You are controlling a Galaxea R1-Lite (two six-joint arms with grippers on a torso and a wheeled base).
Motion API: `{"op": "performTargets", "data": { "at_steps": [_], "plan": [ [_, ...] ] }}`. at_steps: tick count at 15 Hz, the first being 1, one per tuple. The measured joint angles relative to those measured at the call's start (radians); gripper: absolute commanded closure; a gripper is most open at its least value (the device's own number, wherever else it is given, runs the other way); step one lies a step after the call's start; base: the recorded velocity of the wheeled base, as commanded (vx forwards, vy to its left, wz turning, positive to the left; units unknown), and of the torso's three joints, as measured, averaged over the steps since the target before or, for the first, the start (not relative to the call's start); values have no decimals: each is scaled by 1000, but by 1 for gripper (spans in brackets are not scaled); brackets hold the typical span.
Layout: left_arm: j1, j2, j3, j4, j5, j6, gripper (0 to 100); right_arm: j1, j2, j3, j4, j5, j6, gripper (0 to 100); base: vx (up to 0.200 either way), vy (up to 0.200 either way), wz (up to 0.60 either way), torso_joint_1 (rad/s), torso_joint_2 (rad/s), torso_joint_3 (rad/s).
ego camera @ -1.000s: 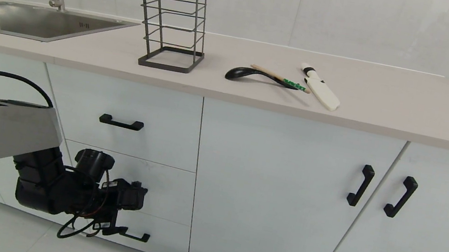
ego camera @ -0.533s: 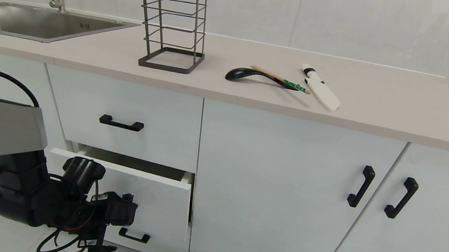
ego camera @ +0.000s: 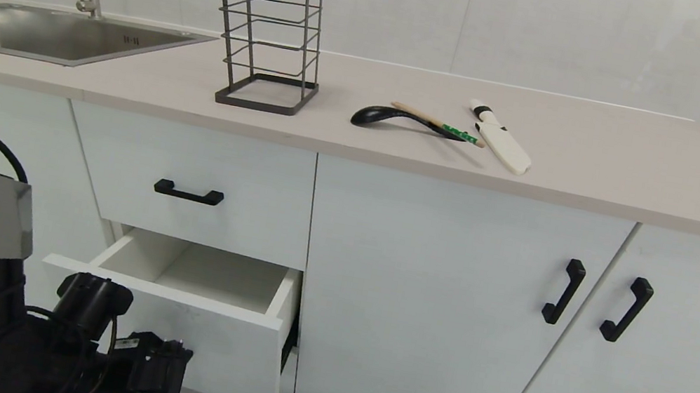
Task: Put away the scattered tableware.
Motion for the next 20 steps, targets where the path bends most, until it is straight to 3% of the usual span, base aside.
{"op": "performTargets", "data": {
  "at_steps": [5, 7, 9, 11, 12, 13, 15, 18, 20],
  "plan": [
    [-122, -203, 155, -51, -14, -21, 0, 0, 0, 0, 0, 0, 0, 0, 0, 0, 0, 0, 0, 0],
    [-197, -300, 207, -53, -25, -60, 0, 0, 0, 0, 0, 0, 0, 0, 0, 0, 0, 0, 0, 0],
    [-310, -375, 230, -56, -31, -153, 0, 0, 0, 0, 0, 0, 0, 0, 0, 0, 0, 0, 0, 0],
    [-464, -428, 216, -68, -33, -318, 0, 0, 0, 0, 0, 0, 0, 0, 0, 0, 0, 0, 0, 0],
    [-518, -448, 179, -73, -32, -383, 0, 0, 0, 0, 0, 0, 0, 0, 0, 0, 0, 0, 0, 0],
    [-539, -461, 144, -73, -31, -416, 0, 0, 0, 0, 0, 0, 0, 0, 0, 0, 0, 0, 0, 0],
    [-483, -481, 54, -36, -30, -452, 0, 0, 0, 0, 0, 0, 0, 0, 0, 0, 0, 0, 0, 0],
    [-320, -491, -39, 143, -31, -460, 0, 0, 0, 0, 0, 0, 0, 0, 0, 0, 0, 0, 0, 0],
    [-257, -484, -60, 186, -32, -460, 0, 0, 0, 0, 0, 0, 0, 0, 0, 0, 0, 0, 0, 0]
  ]
}}
